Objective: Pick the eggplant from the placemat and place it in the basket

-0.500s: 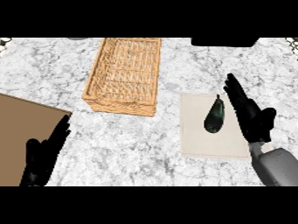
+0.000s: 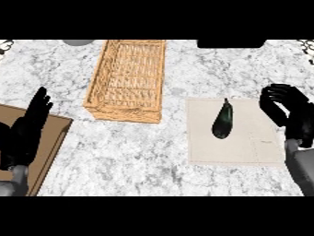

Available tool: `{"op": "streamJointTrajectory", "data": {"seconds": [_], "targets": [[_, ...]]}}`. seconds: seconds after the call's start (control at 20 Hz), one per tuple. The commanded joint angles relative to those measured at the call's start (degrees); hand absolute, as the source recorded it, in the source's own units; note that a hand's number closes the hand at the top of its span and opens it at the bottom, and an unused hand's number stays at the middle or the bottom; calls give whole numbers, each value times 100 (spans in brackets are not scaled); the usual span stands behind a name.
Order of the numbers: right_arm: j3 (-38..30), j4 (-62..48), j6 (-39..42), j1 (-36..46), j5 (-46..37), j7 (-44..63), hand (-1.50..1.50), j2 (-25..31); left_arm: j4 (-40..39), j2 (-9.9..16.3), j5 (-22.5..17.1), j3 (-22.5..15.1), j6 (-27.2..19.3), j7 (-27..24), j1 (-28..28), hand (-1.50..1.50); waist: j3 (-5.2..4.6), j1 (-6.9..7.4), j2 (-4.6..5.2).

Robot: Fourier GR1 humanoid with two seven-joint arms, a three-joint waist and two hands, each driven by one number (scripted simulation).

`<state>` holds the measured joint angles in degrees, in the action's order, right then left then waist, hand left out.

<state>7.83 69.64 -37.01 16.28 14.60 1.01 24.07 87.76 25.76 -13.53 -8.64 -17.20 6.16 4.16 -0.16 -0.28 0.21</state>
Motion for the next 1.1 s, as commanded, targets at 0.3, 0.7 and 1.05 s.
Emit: {"op": "streamJointTrajectory", "data": {"seconds": [0.3,0.7,1.05], "targets": [[500,-2258,-2649,1084,-1903,2347,-150,420,-158,-37,4,79,39,195,651,0,-47,175,-9],[1534,-2491,514,1825,-1858,4923,-150,797,-347,-113,74,69,32,10,520,0,-69,85,-116],[1644,-1284,2537,2734,-1090,7031,-150,1111,-440,38,-34,378,30,127,613,0,-28,-164,-175]]}}
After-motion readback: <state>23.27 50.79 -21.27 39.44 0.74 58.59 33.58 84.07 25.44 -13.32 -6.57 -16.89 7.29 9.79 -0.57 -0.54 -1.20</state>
